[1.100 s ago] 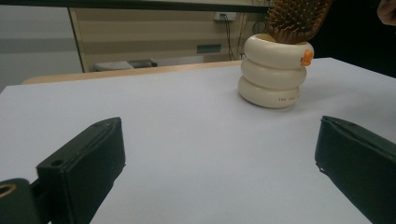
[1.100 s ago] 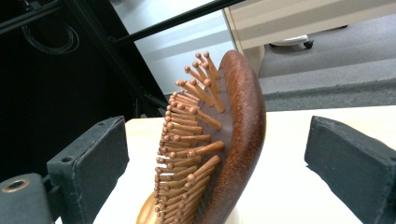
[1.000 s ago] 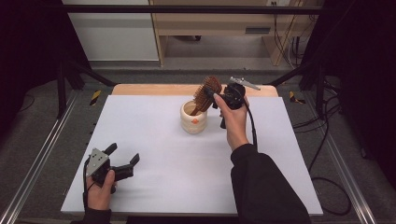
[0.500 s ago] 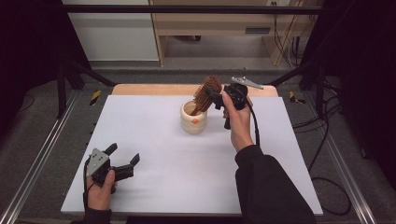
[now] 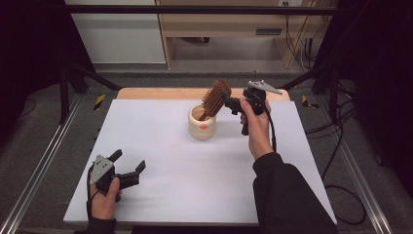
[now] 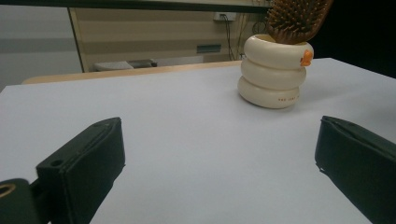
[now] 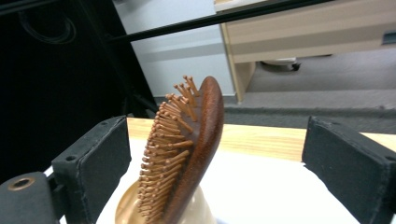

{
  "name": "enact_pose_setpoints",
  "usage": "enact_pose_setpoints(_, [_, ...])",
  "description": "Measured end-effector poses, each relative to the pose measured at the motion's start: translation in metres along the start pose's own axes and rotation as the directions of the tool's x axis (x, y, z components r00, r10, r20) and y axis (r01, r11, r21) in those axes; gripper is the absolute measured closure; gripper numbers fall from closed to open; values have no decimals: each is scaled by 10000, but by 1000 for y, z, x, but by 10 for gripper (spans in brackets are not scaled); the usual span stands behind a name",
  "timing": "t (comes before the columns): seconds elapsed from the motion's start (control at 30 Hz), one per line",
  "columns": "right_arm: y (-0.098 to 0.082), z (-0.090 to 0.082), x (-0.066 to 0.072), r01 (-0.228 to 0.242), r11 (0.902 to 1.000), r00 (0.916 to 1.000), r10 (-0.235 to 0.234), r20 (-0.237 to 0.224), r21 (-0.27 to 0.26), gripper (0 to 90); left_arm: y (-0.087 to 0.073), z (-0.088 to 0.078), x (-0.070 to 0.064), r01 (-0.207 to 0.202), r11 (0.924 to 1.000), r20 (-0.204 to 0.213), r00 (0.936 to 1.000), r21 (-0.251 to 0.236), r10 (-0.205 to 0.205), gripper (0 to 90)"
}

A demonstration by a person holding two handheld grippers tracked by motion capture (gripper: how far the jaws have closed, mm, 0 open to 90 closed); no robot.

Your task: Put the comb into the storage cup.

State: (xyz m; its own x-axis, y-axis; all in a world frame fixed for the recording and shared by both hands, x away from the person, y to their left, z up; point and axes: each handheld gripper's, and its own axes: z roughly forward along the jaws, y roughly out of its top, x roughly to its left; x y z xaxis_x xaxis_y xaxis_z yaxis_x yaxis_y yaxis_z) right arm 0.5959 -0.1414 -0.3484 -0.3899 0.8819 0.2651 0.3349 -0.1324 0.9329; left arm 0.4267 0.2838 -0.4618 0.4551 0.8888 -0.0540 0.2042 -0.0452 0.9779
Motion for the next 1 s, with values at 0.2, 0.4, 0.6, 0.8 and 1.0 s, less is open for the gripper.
enact_pose_setpoints(0.2, [0, -4, 2, 740, 9969, 9941, -715, 817, -281, 52, 0, 0, 0, 12, 10000, -30, 10000, -7, -12, 15])
enact_pose_setpoints(0.4, [2, -11, 2, 1103, 9923, 9880, -1033, 1145, -562, 68, 0, 0, 0, -62, 10000, -12, 10000, 25, 62, 15])
enact_pose_setpoints(0.6, [3, -16, 6, 1565, 9846, 9848, -1496, 878, -774, 86, 0, 0, 0, -70, 10000, -32, 10000, 32, 70, 15])
enact_pose_setpoints(0.8, [4, -22, 8, 1845, 9786, 9819, -1796, 599, -908, 83, 0, 0, 0, -55, 10000, -24, 10000, 6, 55, 15])
enact_pose_setpoints(1.0, [6, -30, 10, 2006, 9739, 9796, -1979, 361, -1063, 84, 0, 0, 0, -77, 10000, -13, 10000, 7, 77, 15])
